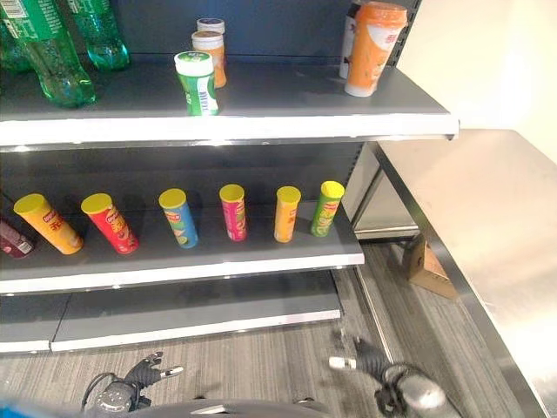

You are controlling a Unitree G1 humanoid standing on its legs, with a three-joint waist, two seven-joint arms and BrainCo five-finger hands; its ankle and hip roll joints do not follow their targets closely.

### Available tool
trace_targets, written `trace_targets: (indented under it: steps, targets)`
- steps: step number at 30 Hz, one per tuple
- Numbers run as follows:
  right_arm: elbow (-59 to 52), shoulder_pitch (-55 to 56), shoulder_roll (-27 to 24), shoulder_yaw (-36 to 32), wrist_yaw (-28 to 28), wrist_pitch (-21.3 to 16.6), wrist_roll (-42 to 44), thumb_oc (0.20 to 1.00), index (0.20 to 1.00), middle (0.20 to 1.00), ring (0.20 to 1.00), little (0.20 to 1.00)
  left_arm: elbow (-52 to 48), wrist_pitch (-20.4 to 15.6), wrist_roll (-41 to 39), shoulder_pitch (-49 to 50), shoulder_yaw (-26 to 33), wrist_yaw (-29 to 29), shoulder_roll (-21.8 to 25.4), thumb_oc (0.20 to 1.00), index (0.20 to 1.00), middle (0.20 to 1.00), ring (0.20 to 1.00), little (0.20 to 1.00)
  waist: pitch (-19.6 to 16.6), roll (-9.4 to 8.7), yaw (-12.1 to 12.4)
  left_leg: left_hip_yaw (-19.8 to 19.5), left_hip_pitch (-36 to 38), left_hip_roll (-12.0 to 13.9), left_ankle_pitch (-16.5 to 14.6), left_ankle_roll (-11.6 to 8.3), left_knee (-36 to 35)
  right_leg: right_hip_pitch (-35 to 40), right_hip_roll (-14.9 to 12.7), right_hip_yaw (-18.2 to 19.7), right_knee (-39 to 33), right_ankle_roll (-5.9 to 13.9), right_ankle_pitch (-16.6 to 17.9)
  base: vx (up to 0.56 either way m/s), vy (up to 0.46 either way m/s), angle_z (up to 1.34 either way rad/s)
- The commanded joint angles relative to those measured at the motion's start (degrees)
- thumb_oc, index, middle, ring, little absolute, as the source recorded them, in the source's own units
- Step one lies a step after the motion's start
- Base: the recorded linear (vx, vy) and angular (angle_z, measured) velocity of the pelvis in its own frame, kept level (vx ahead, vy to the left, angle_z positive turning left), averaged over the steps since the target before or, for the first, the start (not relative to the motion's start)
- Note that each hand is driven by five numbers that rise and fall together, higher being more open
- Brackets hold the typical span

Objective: Put the goods on the table back onto the shelves and tidy them up.

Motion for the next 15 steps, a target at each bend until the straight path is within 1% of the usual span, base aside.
trace_targets:
  steps: [1, 3, 4, 8, 9, 10, 15]
  targets:
    - [7.2, -6.5, 5.3, -0.6, -6.6, -2.6, -3.4, 1.000, 1.000, 1.000, 1.000, 1.000, 3.4, -1.4, -0.6, -4.0, 0.1, 0.9, 0.7, 1.000, 1.000, 1.000, 1.000, 1.000, -0.8, -1.09, 0.5, 2.0, 0.4, 2.2, -2.5, -1.63, 3.4, -2.2, -2.3, -2.9, 2.2, 1.19, 2.5, 0.01, -0.034, -0.01]
    - [19.7, -8.8, 9.9, -3.0, -11.5, -1.8, -5.8, 1.000, 1.000, 1.000, 1.000, 1.000, 4.3, -1.1, -2.5, -4.2, 0.4, 1.7, 0.0, 1.000, 1.000, 1.000, 1.000, 1.000, -0.9, -0.92, 0.9, 1.7, 1.3, 2.2, -2.8, -1.54, 3.4, -1.0, -2.0, -2.9, 1.8, 0.95, 2.2, 0.02, -0.033, -0.02]
    - [19.7, -8.9, 9.9, -3.0, -11.5, -1.8, -5.8, 1.000, 1.000, 1.000, 1.000, 1.000, 4.3, -1.1, -2.5, -4.2, 0.4, 1.7, 0.0, 1.000, 1.000, 1.000, 1.000, 1.000, -1.0, -0.94, 0.9, 1.7, 1.2, 2.2, -2.7, -1.52, 3.4, -1.1, -2.0, -2.9, 1.8, 0.93, 2.3, 0.00, 0.000, 0.00]
    - [31.5, -11.1, 12.5, -5.4, -14.6, -0.5, -6.4, 1.000, 1.000, 1.000, 1.000, 1.000, 5.4, -0.9, -3.6, -4.0, 0.6, 2.0, -0.7, 1.000, 1.000, 1.000, 1.000, 1.000, -0.9, -0.64, 1.5, 1.3, 1.9, 2.2, -2.9, -1.52, 3.3, -0.1, -1.7, -3.3, 1.3, 0.65, 2.0, 0.00, 0.000, 0.00]
    - [31.5, -11.1, 12.5, -5.4, -14.6, -0.5, -6.4, 1.000, 1.000, 1.000, 1.000, 1.000, 5.4, -0.9, -3.6, -4.1, 0.6, 2.0, -0.6, 1.000, 1.000, 1.000, 1.000, 1.000, -1.1, -0.65, 1.5, 1.3, 1.7, 2.2, -2.8, -1.49, 3.3, -0.3, -1.7, -3.3, 1.3, 0.63, 2.1, 0.00, -0.020, 0.03]
    - [34.2, -11.4, 12.7, -6.1, -15.3, 0.1, -7.1, 1.000, 1.000, 1.000, 1.000, 1.000, 5.2, -0.9, -4.1, -3.8, 0.5, 1.5, -0.6, 1.000, 1.000, 1.000, 1.000, 1.000, -1.1, -0.37, 2.0, 0.9, 1.8, 2.2, -2.8, -1.53, 3.4, 0.1, -1.5, -3.6, 1.1, 0.53, 1.9, 0.00, -0.015, 0.05]
    - [35.9, -10.8, 12.8, -8.2, -15.6, 0.4, -5.8, 1.000, 1.000, 1.000, 1.000, 1.000, 5.8, -0.7, -4.7, -2.8, 0.9, 0.5, -0.8, 1.000, 1.000, 1.000, 1.000, 1.000, -0.9, 0.03, 2.2, 0.7, 2.1, 2.4, -2.6, -1.70, 3.3, 0.7, -1.1, -3.8, 0.8, 0.30, 1.7, 0.00, -0.010, 0.01]
